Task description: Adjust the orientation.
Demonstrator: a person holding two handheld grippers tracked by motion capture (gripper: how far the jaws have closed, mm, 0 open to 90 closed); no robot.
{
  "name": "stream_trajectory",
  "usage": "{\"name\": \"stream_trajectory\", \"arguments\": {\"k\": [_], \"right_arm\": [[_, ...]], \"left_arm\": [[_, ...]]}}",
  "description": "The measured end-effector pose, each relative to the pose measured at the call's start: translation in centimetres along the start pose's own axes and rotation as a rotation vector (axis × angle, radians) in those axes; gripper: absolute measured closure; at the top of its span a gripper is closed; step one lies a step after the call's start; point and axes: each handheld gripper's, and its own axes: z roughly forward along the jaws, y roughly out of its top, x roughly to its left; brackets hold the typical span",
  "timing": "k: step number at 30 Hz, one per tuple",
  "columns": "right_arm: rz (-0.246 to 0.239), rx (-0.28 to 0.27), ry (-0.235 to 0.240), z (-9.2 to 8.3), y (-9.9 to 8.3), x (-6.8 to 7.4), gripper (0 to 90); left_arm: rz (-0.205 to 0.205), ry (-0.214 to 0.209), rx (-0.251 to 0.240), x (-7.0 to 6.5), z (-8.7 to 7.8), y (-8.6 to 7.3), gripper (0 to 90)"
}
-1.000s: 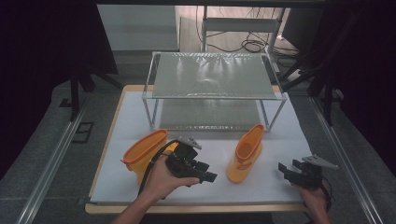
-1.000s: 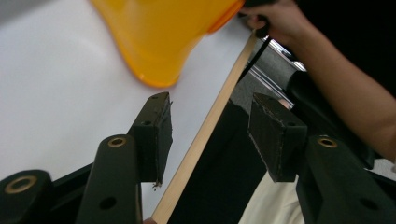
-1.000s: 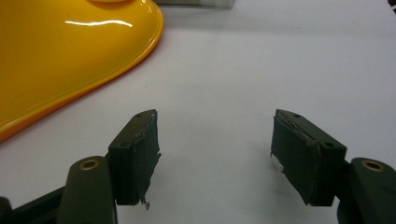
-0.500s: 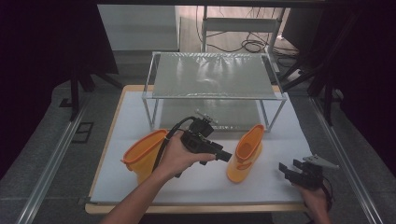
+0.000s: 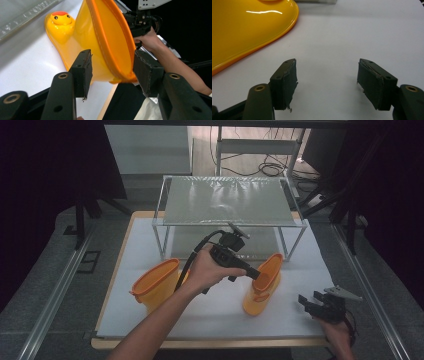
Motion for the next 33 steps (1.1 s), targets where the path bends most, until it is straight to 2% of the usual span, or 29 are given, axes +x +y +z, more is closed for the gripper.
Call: {"name": "stream_trajectory", "arguments": {"k": [6, 7, 10, 11, 19, 21, 26, 28, 33], "right_arm": [[0.004, 0.002, 0.001, 0.0, 0.0, 0.0, 31.7], [0.008, 0.004, 0.003, 0.0, -0.1, -0.1, 31.7], [0.011, 0.001, 0.003, 0.1, -0.1, -0.1, 31.7], [0.017, 0.004, 0.005, 0.0, -0.1, -0.1, 31.7], [0.024, 0.004, 0.000, -0.1, -0.1, -0.4, 31.7], [0.025, 0.000, 0.000, -0.1, -0.1, -0.4, 31.7], [0.027, -0.005, -0.001, -0.1, -0.1, -0.5, 31.7], [0.026, 0.001, 0.001, -0.1, -0.1, -0.6, 31.7], [0.026, 0.004, -0.001, -0.1, -0.1, -0.6, 31.7]], "left_arm": [[0.001, 0.022, 0.042, 0.1, 1.3, 1.6, 49.8], [-0.003, 0.025, 0.064, 0.2, 1.9, 2.1, 50.2], [-0.013, 0.017, 0.077, 0.4, 2.4, 2.7, 50.5], [-0.020, 0.037, 0.094, 0.6, 3.0, 3.1, 51.1], [-0.030, 0.091, 0.165, 1.3, 5.1, 4.5, 53.9], [-0.029, 0.108, 0.187, 1.4, 5.9, 4.9, 58.1], [-0.039, 0.120, 0.224, 1.5, 7.1, 5.4, 67.1], [-0.040, 0.120, 0.228, 1.5, 7.2, 5.4, 72.3], [-0.031, 0.153, 0.224, 1.2, 7.3, 5.5, 84.5]]}}
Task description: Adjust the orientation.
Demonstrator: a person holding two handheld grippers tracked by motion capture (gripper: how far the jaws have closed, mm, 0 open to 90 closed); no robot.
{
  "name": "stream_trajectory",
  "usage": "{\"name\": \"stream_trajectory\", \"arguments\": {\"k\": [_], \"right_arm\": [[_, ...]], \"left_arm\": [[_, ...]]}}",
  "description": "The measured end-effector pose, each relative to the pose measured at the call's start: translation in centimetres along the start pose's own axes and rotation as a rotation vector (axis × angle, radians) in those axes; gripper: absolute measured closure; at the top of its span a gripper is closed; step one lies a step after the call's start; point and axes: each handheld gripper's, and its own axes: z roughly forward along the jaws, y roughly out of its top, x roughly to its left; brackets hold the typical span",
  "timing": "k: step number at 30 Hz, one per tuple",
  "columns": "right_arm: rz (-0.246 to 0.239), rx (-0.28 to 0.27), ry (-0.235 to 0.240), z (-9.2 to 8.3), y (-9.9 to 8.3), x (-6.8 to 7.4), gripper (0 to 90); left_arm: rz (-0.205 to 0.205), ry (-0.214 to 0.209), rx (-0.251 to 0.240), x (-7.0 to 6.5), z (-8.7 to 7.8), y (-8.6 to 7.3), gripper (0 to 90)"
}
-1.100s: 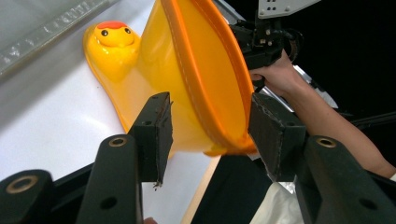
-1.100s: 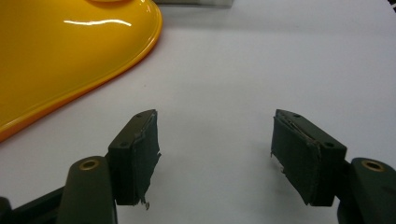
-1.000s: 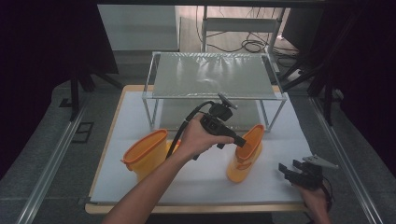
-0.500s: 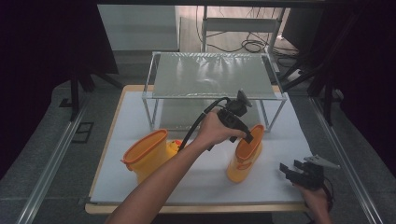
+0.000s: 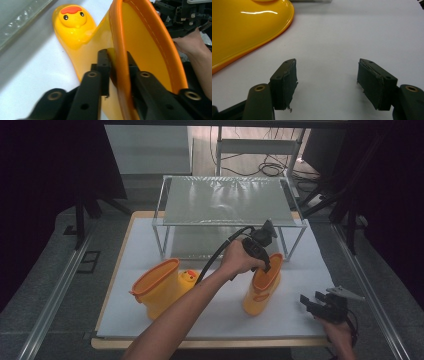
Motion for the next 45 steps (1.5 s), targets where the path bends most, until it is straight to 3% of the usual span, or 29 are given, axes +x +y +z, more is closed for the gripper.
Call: {"name": "stream_trajectory", "arguments": {"k": [6, 8, 10, 17, 23, 27, 35, 45], "right_arm": [[-0.001, 0.000, -0.001, 0.0, 0.0, 0.1, 31.8], [-0.001, -0.003, -0.002, 0.0, 0.0, 0.0, 31.8], [0.006, -0.011, -0.005, 0.0, 0.0, -0.1, 31.8], [0.008, -0.017, -0.005, -0.1, 0.0, -0.1, 31.9], [0.004, -0.018, -0.001, 0.0, 0.1, 0.2, 31.9], [-0.003, -0.011, 0.002, 0.0, 0.1, 0.4, 31.9], [-0.006, -0.005, 0.002, 0.2, 0.1, 0.6, 31.9], [-0.011, 0.002, 0.002, 0.3, 0.0, 0.7, 31.9]], "left_arm": [[-0.007, -0.017, -0.024, 0.2, -0.2, 0.0, 86.1], [-0.011, -0.041, -0.034, 0.2, -0.6, 0.1, 86.2], [-0.014, -0.061, -0.045, 0.2, -1.2, 0.0, 86.3], [0.007, -0.057, -0.073, -0.4, -3.8, -1.0, 86.2], [0.039, -0.012, -0.078, -0.6, -7.1, -4.1, 86.2], [0.047, -0.008, -0.075, -0.2, -8.5, -5.9, 86.3], [0.046, -0.008, -0.085, 1.0, -9.8, -9.7, 86.3], [0.062, 0.025, -0.066, 3.0, -10.8, -13.7, 86.3]]}}
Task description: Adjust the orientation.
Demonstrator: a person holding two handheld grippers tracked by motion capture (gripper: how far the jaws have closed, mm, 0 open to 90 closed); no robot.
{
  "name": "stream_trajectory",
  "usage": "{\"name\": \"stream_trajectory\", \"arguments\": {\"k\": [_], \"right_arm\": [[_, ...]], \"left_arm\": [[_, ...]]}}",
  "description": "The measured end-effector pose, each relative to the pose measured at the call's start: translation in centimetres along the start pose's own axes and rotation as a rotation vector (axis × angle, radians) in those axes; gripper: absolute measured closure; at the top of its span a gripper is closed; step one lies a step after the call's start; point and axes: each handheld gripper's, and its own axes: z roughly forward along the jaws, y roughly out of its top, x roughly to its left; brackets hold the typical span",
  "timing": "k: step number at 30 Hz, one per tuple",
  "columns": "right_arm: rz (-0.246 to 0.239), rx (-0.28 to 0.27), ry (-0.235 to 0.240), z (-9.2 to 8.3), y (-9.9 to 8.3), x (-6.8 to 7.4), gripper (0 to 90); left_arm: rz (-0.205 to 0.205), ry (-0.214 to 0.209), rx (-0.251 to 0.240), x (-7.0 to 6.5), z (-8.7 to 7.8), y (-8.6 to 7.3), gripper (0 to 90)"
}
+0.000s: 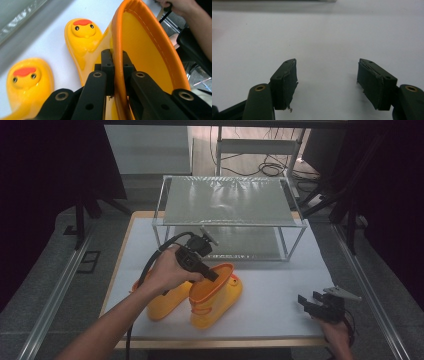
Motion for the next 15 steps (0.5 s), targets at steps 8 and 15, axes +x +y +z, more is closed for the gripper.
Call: {"name": "stream_trajectory", "arguments": {"k": [8, 15], "right_arm": [[-0.002, 0.001, 0.000, 0.1, 0.0, 0.1, 31.9], [-0.007, 0.006, 0.000, 0.2, -0.1, 0.2, 31.9]], "left_arm": [[-0.005, 0.020, -0.003, 1.5, -1.3, -3.3, 86.4], [0.023, 0.054, 0.006, 2.8, -1.0, -5.2, 86.3]]}}
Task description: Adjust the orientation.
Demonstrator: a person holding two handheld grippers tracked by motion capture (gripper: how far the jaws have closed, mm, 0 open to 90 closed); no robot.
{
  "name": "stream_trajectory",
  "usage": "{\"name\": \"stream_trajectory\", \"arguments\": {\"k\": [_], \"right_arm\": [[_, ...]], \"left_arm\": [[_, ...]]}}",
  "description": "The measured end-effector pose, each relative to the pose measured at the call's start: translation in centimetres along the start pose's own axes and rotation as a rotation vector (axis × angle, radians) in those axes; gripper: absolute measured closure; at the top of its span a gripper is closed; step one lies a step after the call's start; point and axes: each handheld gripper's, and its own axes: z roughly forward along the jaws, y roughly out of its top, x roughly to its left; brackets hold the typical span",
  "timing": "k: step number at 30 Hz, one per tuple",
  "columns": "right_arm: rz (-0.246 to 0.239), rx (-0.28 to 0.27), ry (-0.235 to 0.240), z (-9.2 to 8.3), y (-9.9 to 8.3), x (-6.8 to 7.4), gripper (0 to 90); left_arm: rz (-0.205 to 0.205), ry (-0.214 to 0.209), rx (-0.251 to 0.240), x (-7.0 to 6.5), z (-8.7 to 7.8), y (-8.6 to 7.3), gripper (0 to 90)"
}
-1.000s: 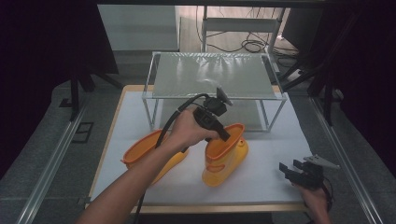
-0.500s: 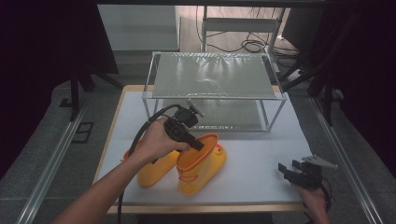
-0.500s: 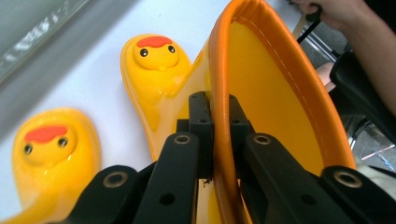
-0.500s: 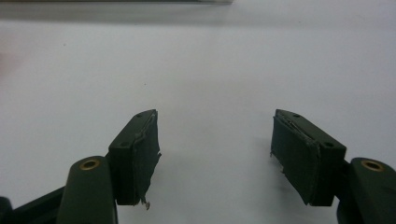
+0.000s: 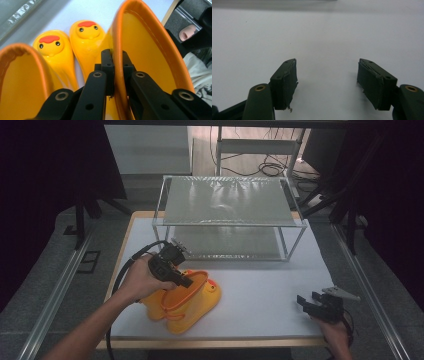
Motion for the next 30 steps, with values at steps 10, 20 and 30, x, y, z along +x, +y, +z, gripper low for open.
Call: {"name": "stream_trajectory", "arguments": {"k": [10, 20, 30], "right_arm": [[0.003, 0.005, -0.001, 0.0, 0.0, -0.2, 31.9], [-0.001, 0.006, 0.000, 0.0, 0.0, 0.0, 31.9], [-0.001, 0.002, -0.004, -0.1, 0.0, -0.2, 31.9]], "left_arm": [[0.024, 0.022, 0.008, 0.6, 0.3, -1.0, 81.1], [0.003, -0.009, -0.068, 0.1, -1.2, -0.4, 55.8], [0.004, -0.034, -0.150, -1.0, -3.7, 0.2, 49.9]]}}
